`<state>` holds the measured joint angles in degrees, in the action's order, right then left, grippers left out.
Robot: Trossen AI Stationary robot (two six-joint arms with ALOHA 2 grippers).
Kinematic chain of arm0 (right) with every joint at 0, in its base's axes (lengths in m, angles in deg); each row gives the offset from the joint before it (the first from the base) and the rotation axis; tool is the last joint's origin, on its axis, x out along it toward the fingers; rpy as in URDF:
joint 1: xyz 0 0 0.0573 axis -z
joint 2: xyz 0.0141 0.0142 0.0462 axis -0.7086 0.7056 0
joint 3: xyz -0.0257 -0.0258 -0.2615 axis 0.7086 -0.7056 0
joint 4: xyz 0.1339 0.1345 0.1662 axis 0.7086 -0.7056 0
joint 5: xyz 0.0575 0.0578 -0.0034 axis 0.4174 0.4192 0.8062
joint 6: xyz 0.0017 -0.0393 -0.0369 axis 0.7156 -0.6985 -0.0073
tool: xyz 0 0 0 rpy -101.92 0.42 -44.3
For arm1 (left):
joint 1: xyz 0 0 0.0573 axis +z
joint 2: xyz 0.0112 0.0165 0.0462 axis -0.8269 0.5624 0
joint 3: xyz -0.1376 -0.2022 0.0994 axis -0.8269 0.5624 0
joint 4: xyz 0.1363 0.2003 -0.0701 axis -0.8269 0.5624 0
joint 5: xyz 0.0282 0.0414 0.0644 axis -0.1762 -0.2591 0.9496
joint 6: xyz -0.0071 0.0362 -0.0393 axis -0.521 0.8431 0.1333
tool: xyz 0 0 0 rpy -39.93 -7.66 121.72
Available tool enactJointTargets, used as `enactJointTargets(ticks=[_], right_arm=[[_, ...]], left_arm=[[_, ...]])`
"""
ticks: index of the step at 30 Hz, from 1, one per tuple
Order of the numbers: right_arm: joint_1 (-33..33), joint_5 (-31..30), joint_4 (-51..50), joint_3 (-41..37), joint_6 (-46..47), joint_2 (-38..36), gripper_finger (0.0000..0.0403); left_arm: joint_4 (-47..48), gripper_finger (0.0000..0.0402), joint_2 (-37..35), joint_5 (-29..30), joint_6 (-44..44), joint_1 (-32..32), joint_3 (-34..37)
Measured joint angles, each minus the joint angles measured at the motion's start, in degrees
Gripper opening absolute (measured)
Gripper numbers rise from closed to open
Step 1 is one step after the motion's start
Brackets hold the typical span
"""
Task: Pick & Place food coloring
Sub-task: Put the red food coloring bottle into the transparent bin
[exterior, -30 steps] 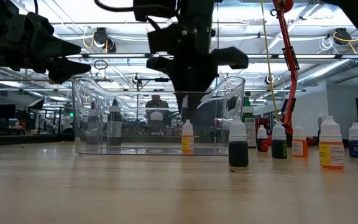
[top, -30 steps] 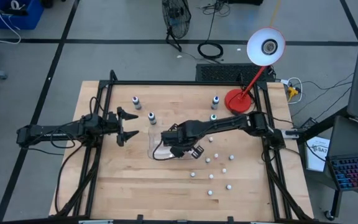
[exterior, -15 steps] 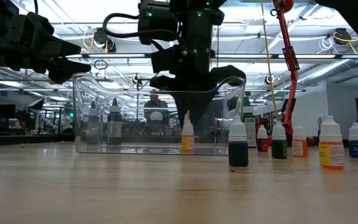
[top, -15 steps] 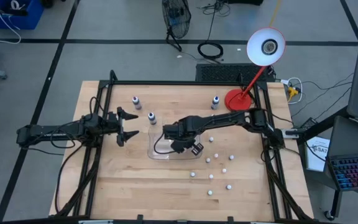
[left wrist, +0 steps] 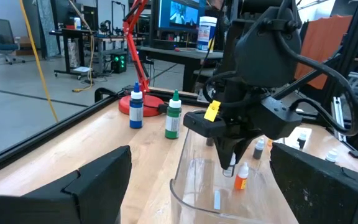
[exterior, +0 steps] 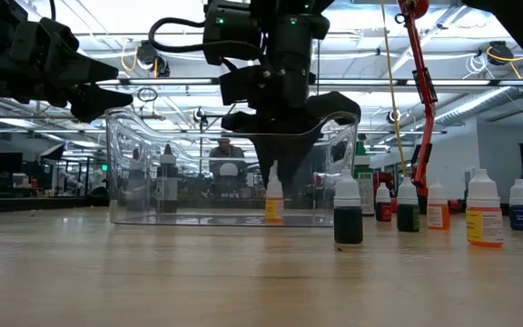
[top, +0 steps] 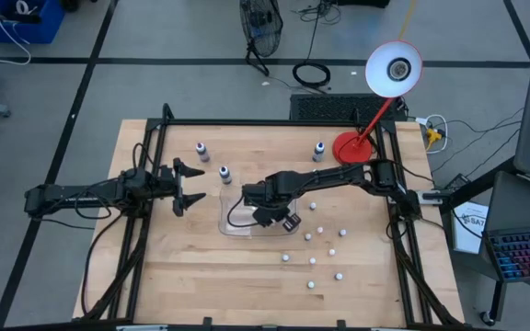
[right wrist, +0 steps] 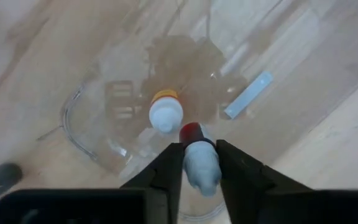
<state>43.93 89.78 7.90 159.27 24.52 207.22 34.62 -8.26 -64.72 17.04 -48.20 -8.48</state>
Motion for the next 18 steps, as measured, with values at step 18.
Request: enactJointTargets(ticks=[18], right_arm=[[-3.92,-24.13,2.23,-0.13,3.63,-8.17,0.0166]], left_arm=[[0.00,0.0379,0.00,0.00,0.00,0.00,0.00]])
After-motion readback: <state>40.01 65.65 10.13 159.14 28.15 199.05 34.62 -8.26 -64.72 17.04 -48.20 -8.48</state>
